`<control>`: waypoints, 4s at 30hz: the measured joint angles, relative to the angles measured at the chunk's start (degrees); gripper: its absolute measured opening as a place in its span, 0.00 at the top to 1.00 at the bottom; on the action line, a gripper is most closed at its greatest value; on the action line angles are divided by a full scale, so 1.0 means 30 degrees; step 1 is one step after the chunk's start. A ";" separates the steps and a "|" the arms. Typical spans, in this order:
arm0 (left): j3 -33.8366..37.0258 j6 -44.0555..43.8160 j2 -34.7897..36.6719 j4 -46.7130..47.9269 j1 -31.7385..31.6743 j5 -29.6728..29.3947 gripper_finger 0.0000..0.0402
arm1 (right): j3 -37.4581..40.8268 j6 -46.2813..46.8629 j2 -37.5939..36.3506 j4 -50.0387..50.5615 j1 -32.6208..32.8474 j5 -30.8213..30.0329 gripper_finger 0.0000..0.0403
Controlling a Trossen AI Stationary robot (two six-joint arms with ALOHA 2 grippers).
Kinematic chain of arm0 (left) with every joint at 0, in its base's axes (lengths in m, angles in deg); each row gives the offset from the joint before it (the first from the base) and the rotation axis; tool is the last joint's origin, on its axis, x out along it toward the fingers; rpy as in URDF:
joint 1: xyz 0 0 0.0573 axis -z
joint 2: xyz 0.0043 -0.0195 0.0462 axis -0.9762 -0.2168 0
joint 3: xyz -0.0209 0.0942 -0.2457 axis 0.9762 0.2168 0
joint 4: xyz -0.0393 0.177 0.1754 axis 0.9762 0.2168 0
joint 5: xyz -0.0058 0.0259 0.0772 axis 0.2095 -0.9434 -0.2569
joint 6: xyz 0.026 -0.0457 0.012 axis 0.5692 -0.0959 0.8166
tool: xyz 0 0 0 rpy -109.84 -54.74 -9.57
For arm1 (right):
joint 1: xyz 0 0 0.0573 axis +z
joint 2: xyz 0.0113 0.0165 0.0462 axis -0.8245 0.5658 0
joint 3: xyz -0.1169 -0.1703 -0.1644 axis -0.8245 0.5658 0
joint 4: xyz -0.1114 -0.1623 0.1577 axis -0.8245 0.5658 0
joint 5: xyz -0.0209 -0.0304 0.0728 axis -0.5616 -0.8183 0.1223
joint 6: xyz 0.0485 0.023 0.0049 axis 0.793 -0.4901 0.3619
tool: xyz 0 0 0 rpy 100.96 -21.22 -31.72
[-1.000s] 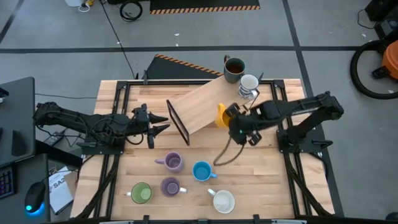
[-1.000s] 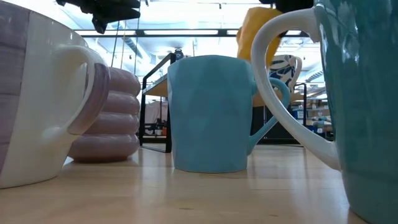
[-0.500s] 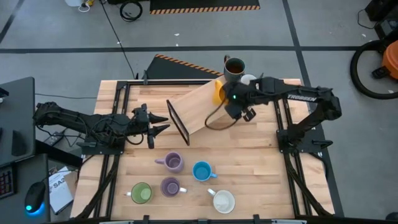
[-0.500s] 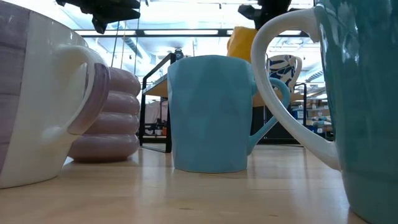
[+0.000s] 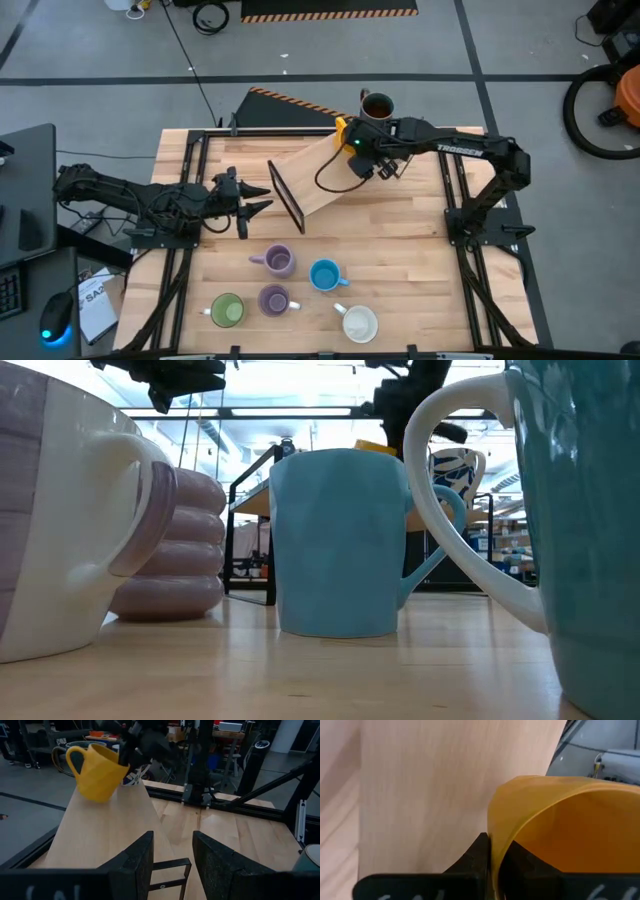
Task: Place coffee mugs
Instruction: Put the yellow mug on the shelf, then put the purple mug on the shelf
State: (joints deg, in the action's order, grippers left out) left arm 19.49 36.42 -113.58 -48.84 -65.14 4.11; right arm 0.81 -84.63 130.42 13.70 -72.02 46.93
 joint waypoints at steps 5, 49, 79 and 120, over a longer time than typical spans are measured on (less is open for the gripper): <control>0.0000 0.0008 0.0007 -0.0017 0.0000 0.0000 0.65 | 0.0012 -0.0018 0.0239 0.0084 -0.0849 0.0122 0.92; 0.0000 -0.0495 0.0004 -0.0005 0.0000 0.0000 0.65 | 0.0005 0.1536 0.0261 -0.0740 -0.1271 -0.0043 0.65; 0.0000 -0.0452 0.0001 -0.0027 0.0005 0.0000 0.65 | 0.0005 0.3134 0.0254 -0.1716 -0.1322 -0.2568 0.64; 0.0000 -0.0598 0.0002 0.0031 0.0007 0.0000 0.65 | 0.0005 0.5260 -0.0308 -0.1396 0.0625 -0.6917 0.65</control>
State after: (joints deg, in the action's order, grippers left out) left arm 19.49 34.63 -113.57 -48.74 -65.12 4.11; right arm 0.82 -68.85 129.49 9.51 -70.15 26.18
